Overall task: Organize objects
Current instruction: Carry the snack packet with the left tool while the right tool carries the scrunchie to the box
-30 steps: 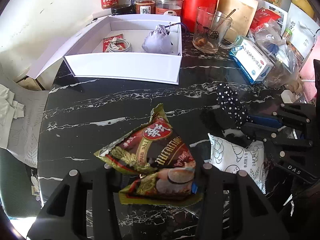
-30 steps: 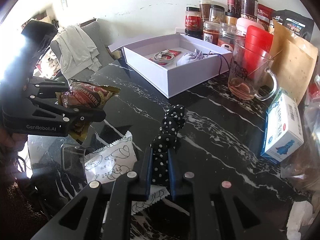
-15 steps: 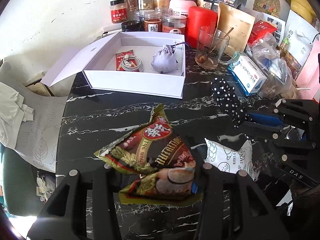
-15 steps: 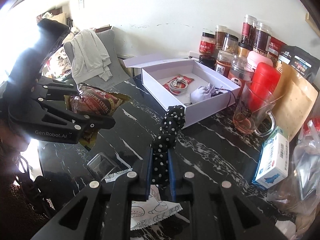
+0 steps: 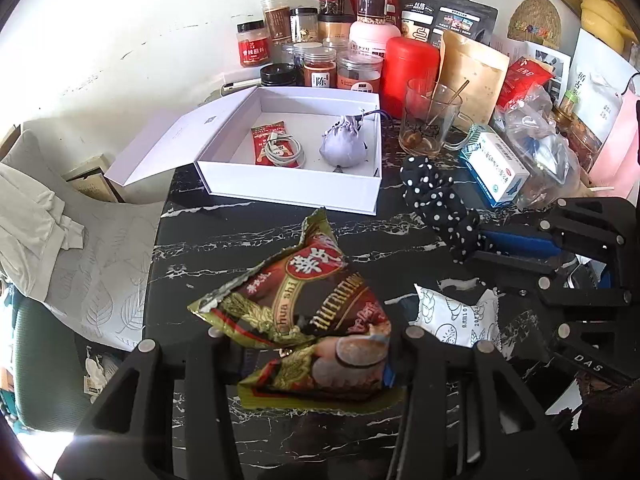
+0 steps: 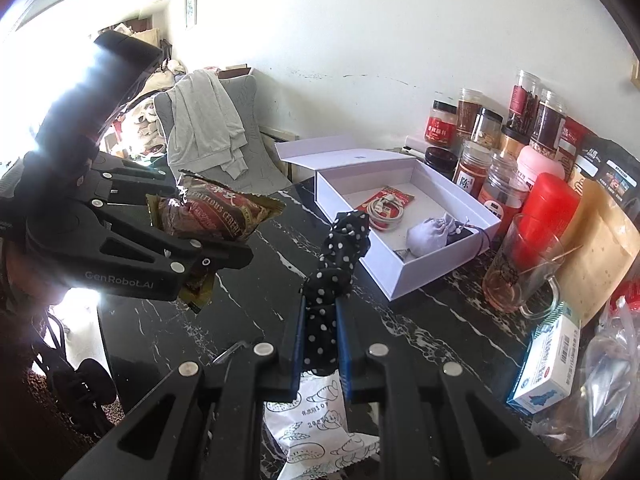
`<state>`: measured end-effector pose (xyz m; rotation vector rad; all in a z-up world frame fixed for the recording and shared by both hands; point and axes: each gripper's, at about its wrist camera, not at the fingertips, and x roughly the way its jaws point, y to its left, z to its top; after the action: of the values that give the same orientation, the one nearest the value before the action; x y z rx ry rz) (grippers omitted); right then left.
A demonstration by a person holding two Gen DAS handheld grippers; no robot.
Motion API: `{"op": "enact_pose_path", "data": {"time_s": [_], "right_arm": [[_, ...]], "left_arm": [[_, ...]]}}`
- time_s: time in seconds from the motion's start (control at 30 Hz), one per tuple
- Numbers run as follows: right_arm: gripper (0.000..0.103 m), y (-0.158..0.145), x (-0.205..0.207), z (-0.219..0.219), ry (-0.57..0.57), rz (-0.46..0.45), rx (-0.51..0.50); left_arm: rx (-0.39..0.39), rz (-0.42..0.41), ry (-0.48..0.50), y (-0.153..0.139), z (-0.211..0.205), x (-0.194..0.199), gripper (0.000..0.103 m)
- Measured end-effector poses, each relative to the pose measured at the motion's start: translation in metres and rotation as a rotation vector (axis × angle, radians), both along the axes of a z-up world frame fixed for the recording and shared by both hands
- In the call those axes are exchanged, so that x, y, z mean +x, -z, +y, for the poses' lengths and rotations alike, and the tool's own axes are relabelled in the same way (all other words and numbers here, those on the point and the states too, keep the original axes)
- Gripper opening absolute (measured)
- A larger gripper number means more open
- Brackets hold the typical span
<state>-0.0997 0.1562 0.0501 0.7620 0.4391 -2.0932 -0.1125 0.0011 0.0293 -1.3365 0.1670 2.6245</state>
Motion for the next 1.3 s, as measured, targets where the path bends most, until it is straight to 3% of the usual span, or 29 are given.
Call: {"op": "enact_pose_path", "data": {"time_s": [0.53,1.0,1.3], "right_arm": [[0.014,-0.023,-0.034,-0.01,-0.01,0.037,-0.019],[0.014,-0.024,-0.094,-0.025,0.02,0.03,-0.022],[0.014,-0.013,-0.132,-0.045,0.027,0.02,-0.009]], "left_arm": [[-0.018,0.045,0.041,-0.031,0.011,-0.036,0.043],[-0.01,0.041,0.061,-0.027,0.01,-0.107,0.043],[-0.008,0.016,0.065,-0.009,0.005,-0.162,0.043]]}}
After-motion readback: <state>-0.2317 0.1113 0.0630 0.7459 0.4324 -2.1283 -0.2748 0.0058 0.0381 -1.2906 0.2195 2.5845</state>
